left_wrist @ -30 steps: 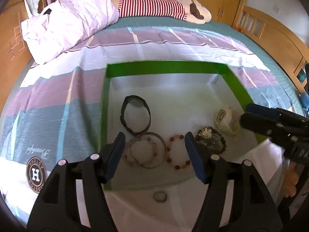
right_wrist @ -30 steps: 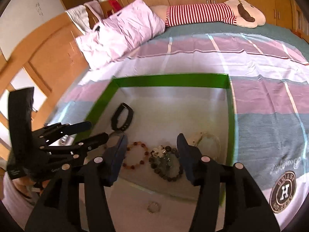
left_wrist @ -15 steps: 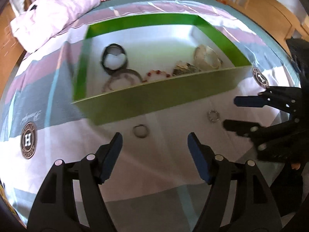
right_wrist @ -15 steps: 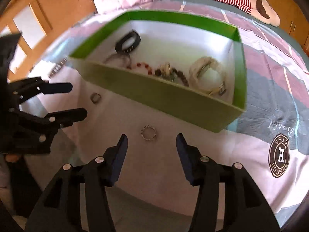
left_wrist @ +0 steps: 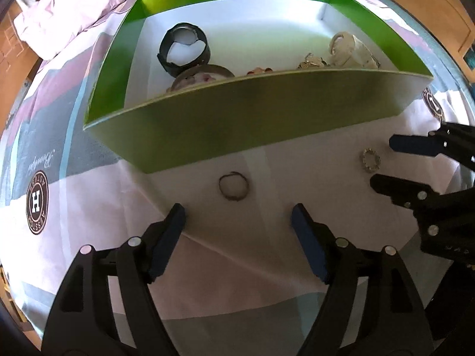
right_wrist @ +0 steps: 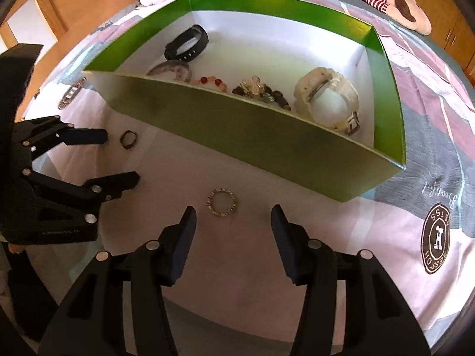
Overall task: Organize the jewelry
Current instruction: 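Move the left tool to the small dark ring while the right tool approaches the gold beaded ring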
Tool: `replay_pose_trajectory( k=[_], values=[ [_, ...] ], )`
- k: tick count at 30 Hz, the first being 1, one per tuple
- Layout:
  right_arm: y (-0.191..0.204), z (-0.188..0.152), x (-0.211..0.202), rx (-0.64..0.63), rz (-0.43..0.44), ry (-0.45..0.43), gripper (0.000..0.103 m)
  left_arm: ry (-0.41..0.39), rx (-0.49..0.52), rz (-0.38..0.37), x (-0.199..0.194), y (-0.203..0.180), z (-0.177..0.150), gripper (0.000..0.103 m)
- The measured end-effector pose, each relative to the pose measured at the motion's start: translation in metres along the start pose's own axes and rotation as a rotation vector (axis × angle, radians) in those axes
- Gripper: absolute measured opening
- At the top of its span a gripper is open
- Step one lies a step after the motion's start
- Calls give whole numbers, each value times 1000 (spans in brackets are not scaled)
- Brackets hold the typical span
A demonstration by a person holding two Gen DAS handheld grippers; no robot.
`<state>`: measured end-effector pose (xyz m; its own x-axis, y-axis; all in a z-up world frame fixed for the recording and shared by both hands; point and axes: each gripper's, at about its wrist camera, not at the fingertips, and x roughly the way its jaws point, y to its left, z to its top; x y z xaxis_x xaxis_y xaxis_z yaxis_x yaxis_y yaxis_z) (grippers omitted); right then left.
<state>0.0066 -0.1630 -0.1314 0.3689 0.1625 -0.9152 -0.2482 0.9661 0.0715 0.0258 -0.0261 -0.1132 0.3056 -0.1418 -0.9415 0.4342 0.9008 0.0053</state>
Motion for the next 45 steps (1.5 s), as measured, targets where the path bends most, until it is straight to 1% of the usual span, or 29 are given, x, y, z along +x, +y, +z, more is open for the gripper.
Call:
replay_pose_trajectory(
  k=[2,5,6,8,10,12,16,18,19,20,21,23,27,29,31,33,34,36,38,41,42,44,45],
  values=[
    [0,-1,1,-4,-8,4,53,3,-6,11,0,2,-1,77],
    [-3,-1,2,-15,-71,8,53,8,-19,27,1,7,-1,80],
    [-6,-1,1,-7,-73,6,53,10,-23,33,1,9,-1,81],
    [-10,-2,0,10,-58,2,53,12,-33,36,2,11,-1,82],
    [-9,-2,-1,9,-20,-6,53,11,-32,36,2,12,-1,82],
    [-3,-2,-1,-9,1,-17,53,11,-31,39,2,13,-1,82],
    [11,2,3,-52,8,-51,53,12,-36,42,3,15,-2,84],
    [13,4,5,-47,39,-65,52,12,-37,45,4,14,-1,85],
    [15,6,6,-46,41,-67,48,12,-37,45,4,13,-1,85],
    [15,7,7,-53,34,-63,37,12,-36,44,3,14,-1,85],
    [15,8,6,-57,31,-57,30,11,-37,44,3,13,-1,85],
    [11,9,4,-51,47,-38,24,7,-36,45,3,13,-1,85],
    [3,1,-1,-57,38,10,23,-20,-26,51,0,12,1,85],
    [-2,-2,-4,-53,33,31,23,-34,-19,44,-2,11,3,85],
    [-10,-3,-7,-11,52,35,24,-51,-10,34,-5,9,4,85],
    [-20,-3,-12,38,104,28,36,-65,2,23,-6,5,5,85],
    [-23,-3,-14,50,111,21,39,-72,9,20,-6,4,7,85],
    [-26,-3,-18,59,93,11,50,-83,26,15,-3,-1,10,85],
    [-29,-4,-18,72,87,14,53,-79,36,15,2,-4,12,85],
    [-30,-5,-16,74,80,23,53,-73,39,24,9,-10,15,84],
    [-30,-5,-15,73,76,25,53,-77,38,18,8,-10,16,81],
    [-31,-5,-14,73,74,28,53,-84,39,13,5,-11,16,59],
    [-32,-6,-13,74,74,29,53,-85,38,6,4,-9,16,53]
  ],
)
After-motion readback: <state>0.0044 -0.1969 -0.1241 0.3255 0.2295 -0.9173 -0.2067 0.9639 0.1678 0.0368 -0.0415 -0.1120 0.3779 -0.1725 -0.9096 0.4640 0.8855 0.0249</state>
